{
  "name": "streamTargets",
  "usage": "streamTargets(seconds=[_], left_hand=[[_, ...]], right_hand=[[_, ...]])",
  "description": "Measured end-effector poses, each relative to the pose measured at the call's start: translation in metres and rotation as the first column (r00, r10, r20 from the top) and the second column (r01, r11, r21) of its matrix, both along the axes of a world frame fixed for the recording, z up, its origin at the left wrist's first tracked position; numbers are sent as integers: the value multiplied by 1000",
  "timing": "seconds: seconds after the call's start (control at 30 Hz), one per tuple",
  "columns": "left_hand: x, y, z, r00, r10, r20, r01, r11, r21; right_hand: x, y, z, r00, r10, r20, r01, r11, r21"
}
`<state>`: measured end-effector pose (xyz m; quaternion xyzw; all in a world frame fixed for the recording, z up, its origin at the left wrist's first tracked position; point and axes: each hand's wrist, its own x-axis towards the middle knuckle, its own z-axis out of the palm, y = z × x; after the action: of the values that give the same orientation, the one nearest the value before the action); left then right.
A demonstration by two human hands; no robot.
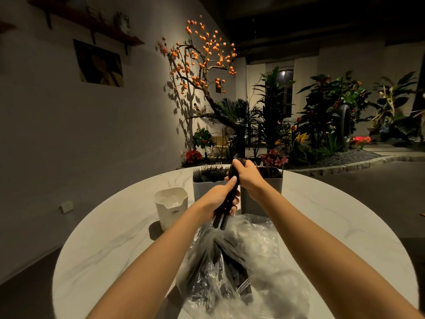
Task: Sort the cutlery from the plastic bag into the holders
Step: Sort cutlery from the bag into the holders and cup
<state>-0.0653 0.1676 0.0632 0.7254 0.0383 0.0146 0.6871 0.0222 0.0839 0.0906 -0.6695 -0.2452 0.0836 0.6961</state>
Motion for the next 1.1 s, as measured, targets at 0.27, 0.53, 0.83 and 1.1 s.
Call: streamTargets(seconds=[0.27,0.53,0.83,1.1], left_hand=[[-10,16,5,994,86,74,-101,967,232],[-7,38,1,904,229,361,-397,762,512],[1,57,0,762,396,512,-643,555,529],[9,59,-2,771,351,531,-636,455,623]], right_hand=[[-11,-1,-5,976,216,-1,-215,971,-104],[-12,9,5,999,-30,30,27,995,98],[3,14,10,942,-333,40,317,923,217],[8,22,9,864,-482,144,450,868,210]])
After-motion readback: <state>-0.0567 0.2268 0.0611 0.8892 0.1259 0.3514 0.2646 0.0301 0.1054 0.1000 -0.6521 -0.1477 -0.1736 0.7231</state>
